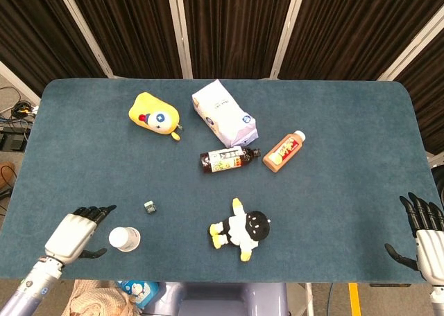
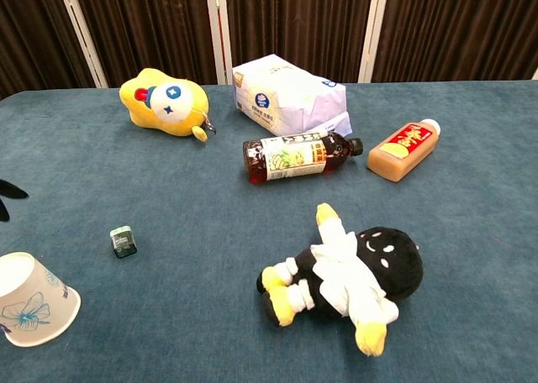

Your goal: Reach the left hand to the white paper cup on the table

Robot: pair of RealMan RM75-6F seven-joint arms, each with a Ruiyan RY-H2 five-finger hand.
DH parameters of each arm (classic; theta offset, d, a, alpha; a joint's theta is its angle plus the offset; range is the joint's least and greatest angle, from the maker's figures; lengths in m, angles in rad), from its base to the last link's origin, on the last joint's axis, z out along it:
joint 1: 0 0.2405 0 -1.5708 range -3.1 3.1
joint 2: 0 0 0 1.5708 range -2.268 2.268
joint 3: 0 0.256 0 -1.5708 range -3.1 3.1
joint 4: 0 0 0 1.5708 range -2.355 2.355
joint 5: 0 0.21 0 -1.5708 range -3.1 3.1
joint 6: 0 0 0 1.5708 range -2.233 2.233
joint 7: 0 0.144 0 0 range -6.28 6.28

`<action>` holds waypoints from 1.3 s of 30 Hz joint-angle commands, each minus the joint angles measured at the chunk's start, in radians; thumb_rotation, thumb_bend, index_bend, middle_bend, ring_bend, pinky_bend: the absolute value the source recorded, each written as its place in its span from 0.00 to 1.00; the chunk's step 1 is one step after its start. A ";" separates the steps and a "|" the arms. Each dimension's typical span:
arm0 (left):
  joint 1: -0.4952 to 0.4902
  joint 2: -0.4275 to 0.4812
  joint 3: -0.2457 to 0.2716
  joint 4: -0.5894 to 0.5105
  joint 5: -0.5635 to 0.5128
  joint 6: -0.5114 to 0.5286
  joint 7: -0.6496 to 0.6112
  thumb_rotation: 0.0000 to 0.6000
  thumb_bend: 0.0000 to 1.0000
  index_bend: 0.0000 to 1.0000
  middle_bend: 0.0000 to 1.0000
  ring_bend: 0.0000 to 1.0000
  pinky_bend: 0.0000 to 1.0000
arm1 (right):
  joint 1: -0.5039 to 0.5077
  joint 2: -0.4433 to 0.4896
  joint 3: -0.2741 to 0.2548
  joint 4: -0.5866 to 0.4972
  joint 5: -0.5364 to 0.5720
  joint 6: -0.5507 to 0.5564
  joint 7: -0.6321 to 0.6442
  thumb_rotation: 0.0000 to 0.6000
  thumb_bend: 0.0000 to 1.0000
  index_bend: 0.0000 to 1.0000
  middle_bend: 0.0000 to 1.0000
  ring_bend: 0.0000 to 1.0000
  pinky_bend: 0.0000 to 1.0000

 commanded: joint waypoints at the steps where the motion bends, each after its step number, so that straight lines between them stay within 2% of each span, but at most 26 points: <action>1: -0.014 -0.020 -0.002 -0.010 -0.024 -0.027 0.029 1.00 0.17 0.15 0.27 0.24 0.31 | 0.000 0.000 0.000 0.000 0.001 -0.001 0.001 1.00 0.22 0.00 0.00 0.00 0.01; 6: -0.030 -0.053 -0.011 -0.011 -0.053 -0.052 0.071 1.00 0.20 0.20 0.33 0.30 0.36 | 0.001 0.001 0.000 0.000 0.001 -0.003 0.003 1.00 0.22 0.00 0.00 0.00 0.01; 11: -0.040 -0.077 -0.013 -0.008 -0.068 -0.067 0.094 1.00 0.24 0.30 0.44 0.39 0.43 | 0.001 0.001 0.000 0.000 0.001 -0.002 0.003 1.00 0.22 0.00 0.00 0.00 0.01; 16: -0.040 -0.092 -0.013 -0.005 -0.063 -0.051 0.095 1.00 0.27 0.37 0.52 0.46 0.49 | 0.001 0.001 0.000 0.001 0.000 -0.002 0.004 1.00 0.22 0.00 0.00 0.00 0.01; 24: -0.048 -0.081 -0.026 -0.018 -0.053 -0.026 0.074 1.00 0.27 0.37 0.52 0.47 0.49 | 0.001 0.001 0.000 0.001 -0.001 -0.002 0.002 1.00 0.22 0.00 0.00 0.00 0.01; 31: -0.086 -0.095 -0.094 -0.031 -0.078 -0.014 0.075 1.00 0.27 0.36 0.52 0.47 0.49 | 0.002 0.000 0.000 0.000 0.000 -0.003 0.000 1.00 0.22 0.00 0.00 0.00 0.01; 39: -0.155 -0.182 -0.168 0.010 -0.171 -0.057 0.126 1.00 0.27 0.36 0.51 0.47 0.49 | 0.002 0.000 0.001 0.000 0.002 -0.004 0.001 1.00 0.22 0.00 0.00 0.00 0.01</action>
